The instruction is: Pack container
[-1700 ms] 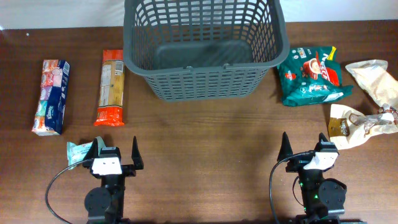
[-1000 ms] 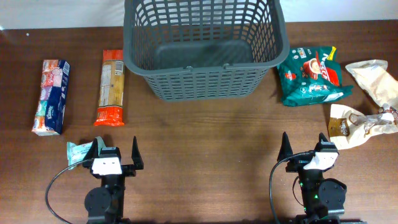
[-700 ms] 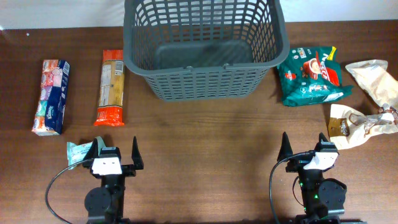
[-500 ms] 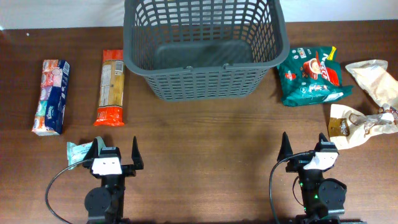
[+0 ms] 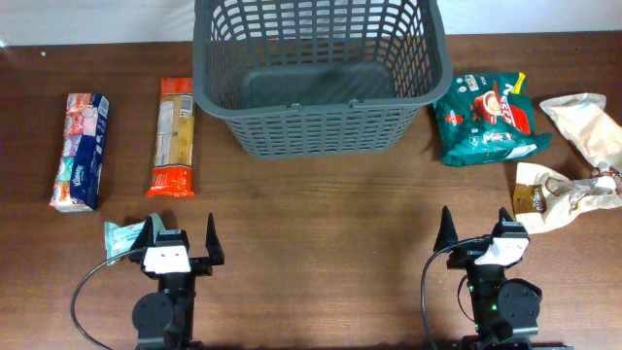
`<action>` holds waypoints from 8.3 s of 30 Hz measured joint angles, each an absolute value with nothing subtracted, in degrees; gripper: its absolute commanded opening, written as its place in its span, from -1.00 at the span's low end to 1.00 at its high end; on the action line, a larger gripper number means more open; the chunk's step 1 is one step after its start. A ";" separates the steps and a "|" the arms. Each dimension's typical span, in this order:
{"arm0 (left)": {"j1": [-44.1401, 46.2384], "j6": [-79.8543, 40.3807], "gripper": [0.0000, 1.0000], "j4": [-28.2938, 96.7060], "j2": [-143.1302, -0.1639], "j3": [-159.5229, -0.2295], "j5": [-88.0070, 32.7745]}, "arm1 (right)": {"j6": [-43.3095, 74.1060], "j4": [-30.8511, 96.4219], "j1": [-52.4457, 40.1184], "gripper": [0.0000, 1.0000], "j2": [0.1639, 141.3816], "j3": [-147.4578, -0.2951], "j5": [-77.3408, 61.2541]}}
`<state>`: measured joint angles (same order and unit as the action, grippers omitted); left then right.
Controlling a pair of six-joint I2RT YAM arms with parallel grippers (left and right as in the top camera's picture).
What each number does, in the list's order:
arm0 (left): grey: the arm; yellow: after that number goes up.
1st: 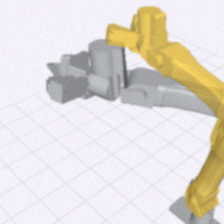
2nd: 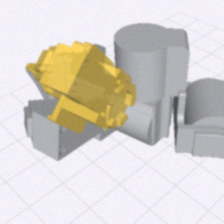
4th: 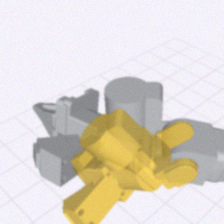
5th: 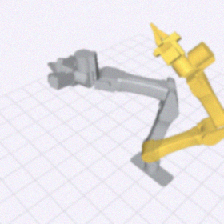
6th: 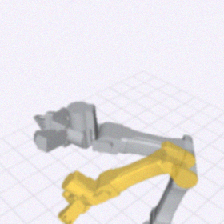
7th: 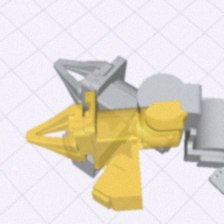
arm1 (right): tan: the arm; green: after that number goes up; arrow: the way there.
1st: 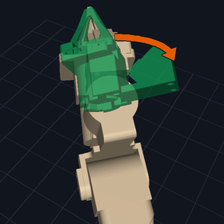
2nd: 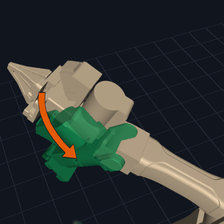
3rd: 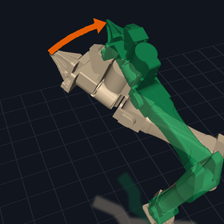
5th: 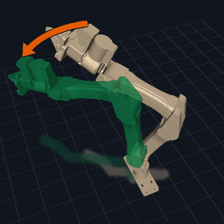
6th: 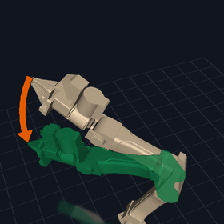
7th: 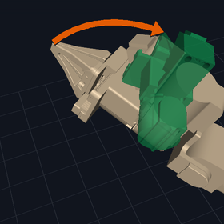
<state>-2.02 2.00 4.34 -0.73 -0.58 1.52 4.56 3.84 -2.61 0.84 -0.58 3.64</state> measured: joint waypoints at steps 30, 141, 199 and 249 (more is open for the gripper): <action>-2.02 2.02 0.99 4.34 -0.69 -0.60 1.52 | -17.45 24.49 -2.63 0.98 56.36 -80.09 26.09; -2.02 2.00 0.98 4.34 -0.67 -0.60 1.50 | -23.75 75.11 13.82 0.98 137.32 -128.40 -9.19; -2.02 2.00 0.99 4.34 -0.69 -0.60 1.50 | -9.32 83.37 15.05 -0.93 143.20 -169.10 -7.60; -2.02 2.00 0.98 4.34 -0.69 -0.60 1.50 | 1.58 66.59 -13.41 -0.93 129.60 -147.70 -10.83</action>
